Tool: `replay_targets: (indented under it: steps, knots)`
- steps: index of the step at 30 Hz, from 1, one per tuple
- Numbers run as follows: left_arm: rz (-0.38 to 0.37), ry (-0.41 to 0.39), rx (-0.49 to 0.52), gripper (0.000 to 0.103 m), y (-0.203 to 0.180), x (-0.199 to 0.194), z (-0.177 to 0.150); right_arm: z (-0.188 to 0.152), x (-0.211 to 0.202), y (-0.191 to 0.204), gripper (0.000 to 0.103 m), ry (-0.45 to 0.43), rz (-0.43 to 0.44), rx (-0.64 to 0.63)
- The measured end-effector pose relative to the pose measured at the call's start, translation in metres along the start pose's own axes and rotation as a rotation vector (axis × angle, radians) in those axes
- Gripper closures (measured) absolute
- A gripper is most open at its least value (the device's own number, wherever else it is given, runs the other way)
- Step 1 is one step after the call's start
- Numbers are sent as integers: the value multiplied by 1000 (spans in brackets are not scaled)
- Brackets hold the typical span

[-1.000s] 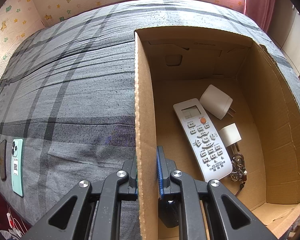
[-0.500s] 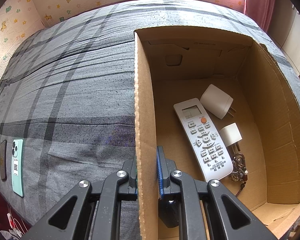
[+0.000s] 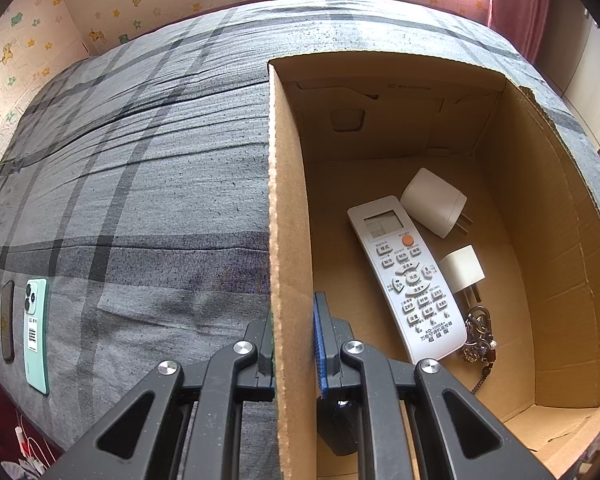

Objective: Organize rigid objects
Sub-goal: 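Withdraw the right gripper to the light-blue bottle on the bed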

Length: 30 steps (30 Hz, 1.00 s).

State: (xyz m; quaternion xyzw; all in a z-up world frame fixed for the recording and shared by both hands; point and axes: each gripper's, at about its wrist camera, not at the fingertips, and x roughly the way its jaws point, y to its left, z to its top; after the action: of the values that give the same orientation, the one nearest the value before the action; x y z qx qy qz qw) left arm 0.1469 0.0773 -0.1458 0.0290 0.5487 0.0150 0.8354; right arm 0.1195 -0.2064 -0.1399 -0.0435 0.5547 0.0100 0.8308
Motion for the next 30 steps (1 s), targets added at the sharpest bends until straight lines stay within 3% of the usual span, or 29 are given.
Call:
replay_targets:
  steps: [15,30]
  knots:
    - [3,-1,-2,89,-1,0,0,-12,25,5,3,60,19,-31]
    - [9,-1,-3,89,-2,0,0,-17,61,10,19,134,33,-41]
